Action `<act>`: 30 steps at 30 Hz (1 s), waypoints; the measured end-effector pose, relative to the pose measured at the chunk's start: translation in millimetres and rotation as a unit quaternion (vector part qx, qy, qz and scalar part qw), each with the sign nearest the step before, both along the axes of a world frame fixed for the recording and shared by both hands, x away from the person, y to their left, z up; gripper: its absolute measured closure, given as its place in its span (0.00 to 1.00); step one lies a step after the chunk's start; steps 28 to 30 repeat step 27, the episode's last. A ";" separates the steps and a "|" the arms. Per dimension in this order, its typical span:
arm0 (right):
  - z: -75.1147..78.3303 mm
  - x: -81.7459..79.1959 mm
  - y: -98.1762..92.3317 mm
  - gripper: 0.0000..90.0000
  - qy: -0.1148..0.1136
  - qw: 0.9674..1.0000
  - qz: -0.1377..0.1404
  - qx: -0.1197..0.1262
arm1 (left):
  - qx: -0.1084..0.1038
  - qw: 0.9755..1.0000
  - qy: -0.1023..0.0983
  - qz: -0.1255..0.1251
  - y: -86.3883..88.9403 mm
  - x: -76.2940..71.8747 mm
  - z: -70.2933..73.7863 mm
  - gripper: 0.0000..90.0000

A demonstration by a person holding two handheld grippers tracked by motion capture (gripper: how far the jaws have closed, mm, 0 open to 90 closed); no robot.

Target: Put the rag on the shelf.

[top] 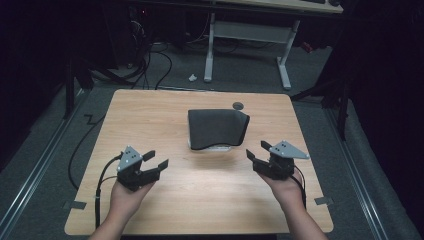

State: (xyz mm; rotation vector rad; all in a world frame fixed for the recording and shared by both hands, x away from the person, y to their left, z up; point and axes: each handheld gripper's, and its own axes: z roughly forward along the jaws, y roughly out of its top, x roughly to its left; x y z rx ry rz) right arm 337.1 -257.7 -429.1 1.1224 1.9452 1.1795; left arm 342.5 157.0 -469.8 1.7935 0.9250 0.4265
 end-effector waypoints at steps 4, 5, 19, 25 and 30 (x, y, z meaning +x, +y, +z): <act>-16.7 -16.3 5.6 0.40 0.004 1.000 0.006 -0.011 | 0.010 1.000 0.015 -0.018 -13.7 -16.6 -19.6 0.41; -21.3 -19.7 7.4 0.39 0.006 1.000 0.008 -0.012 | 0.018 0.999 0.019 -0.023 -18.2 -20.3 -24.3 0.41; -88.4 -63.2 42.3 0.40 0.064 0.997 0.019 -0.043 | 0.049 0.991 0.080 -0.095 -67.3 -51.1 -60.6 0.41; -93.5 -58.7 41.1 0.39 0.075 0.996 0.020 -0.041 | 0.046 0.992 0.079 -0.092 -60.3 -51.2 -59.2 0.40; -95.0 -58.0 39.1 0.40 0.082 0.996 0.018 -0.039 | 0.042 0.992 0.079 -0.089 -58.0 -51.1 -58.1 0.40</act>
